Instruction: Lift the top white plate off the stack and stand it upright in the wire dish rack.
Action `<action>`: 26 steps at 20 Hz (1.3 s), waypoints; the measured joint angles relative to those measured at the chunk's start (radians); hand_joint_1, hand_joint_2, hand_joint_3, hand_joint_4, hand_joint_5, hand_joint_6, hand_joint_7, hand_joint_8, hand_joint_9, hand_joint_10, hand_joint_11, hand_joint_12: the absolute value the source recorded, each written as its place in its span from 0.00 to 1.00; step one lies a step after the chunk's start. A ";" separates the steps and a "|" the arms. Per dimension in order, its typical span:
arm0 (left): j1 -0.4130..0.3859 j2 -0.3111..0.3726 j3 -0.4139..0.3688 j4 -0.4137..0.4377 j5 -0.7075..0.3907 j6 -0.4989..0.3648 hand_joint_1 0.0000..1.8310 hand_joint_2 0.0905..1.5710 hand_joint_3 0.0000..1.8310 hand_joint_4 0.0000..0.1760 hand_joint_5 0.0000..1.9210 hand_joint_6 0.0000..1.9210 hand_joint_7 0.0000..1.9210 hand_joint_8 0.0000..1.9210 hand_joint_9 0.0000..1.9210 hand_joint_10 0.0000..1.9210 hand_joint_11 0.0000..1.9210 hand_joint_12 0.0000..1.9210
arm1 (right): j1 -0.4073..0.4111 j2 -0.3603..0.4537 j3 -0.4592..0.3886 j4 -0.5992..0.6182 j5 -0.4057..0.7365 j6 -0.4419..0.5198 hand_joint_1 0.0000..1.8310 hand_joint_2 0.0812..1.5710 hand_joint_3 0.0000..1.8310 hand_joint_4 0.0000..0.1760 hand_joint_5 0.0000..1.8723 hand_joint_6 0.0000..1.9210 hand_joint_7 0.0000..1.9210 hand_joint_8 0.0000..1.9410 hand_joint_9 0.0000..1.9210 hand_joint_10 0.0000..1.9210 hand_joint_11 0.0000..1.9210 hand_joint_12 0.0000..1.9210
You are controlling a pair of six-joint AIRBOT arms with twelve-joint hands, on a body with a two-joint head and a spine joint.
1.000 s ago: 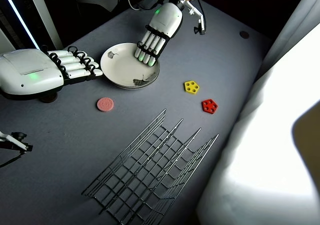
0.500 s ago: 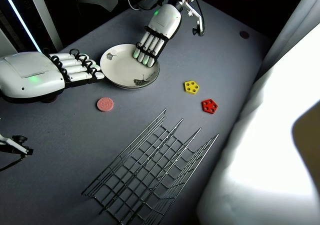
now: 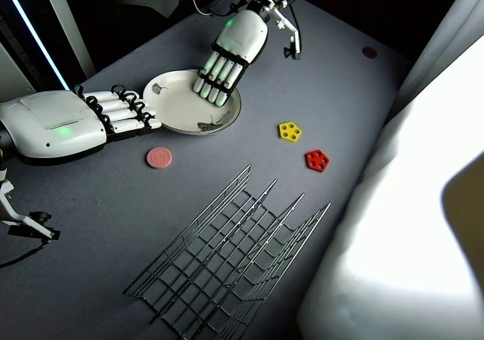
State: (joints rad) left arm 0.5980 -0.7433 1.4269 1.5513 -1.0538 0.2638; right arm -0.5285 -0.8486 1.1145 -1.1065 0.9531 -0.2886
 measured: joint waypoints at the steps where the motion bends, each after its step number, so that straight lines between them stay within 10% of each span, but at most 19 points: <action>1: -0.006 -0.004 -0.010 -0.001 0.010 0.000 0.19 0.53 0.00 0.00 0.02 0.00 0.02 0.00 0.04 0.00 0.05 0.02 | 0.000 -0.002 0.002 0.000 -0.001 -0.002 0.15 0.59 0.00 0.00 0.04 0.00 0.03 0.00 0.04 0.00 0.08 0.01; 26: -0.017 -0.042 -0.025 -0.044 0.045 0.000 0.19 0.52 0.00 0.00 0.02 0.00 0.02 0.00 0.04 0.00 0.06 0.02 | 0.099 -0.083 -0.002 0.151 -0.097 -0.208 0.19 0.61 0.00 0.00 0.04 0.00 0.03 0.00 0.03 0.00 0.06 0.00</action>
State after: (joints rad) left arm 0.5808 -0.7856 1.4021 1.5070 -1.0084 0.2642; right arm -0.4294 -0.9314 1.1130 -0.9558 0.8566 -0.4965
